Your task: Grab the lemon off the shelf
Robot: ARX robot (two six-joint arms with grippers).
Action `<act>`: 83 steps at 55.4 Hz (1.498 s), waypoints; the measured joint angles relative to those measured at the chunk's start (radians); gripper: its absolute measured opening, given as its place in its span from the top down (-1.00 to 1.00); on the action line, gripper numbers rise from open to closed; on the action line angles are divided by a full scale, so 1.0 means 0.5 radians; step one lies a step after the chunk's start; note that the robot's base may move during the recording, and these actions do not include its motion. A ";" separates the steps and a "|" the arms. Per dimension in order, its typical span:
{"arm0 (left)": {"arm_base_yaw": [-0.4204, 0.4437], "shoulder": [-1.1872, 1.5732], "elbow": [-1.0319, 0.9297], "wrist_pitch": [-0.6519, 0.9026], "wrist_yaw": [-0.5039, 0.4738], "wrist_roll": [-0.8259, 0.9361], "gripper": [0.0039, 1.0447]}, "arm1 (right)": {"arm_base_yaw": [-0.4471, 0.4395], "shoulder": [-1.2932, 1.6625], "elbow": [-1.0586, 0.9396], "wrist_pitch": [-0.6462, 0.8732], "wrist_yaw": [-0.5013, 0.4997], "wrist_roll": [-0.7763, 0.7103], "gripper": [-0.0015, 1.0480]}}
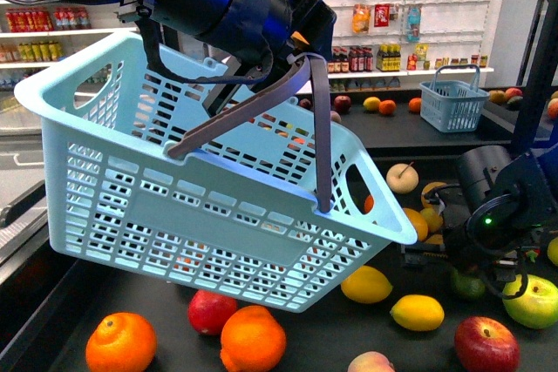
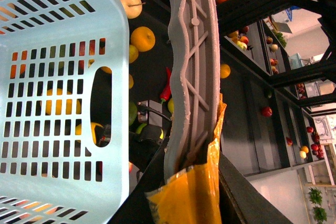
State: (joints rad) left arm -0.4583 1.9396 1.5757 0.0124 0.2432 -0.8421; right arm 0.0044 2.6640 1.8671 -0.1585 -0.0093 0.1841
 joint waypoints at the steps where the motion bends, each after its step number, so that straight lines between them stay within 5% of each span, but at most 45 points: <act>1: 0.000 0.000 0.000 0.000 0.000 -0.001 0.72 | 0.002 0.036 0.044 -0.031 0.006 0.023 -0.86; 56: 0.000 0.000 0.000 0.000 0.001 0.000 0.72 | 0.044 0.777 1.231 -0.703 0.111 0.736 -0.86; 83: 0.000 0.000 0.000 0.000 0.001 0.000 0.73 | 0.072 0.954 1.566 -0.949 0.131 0.815 -0.86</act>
State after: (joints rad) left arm -0.4583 1.9396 1.5757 0.0124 0.2436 -0.8421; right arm 0.0402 3.1409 2.6499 -0.6331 0.0563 0.5915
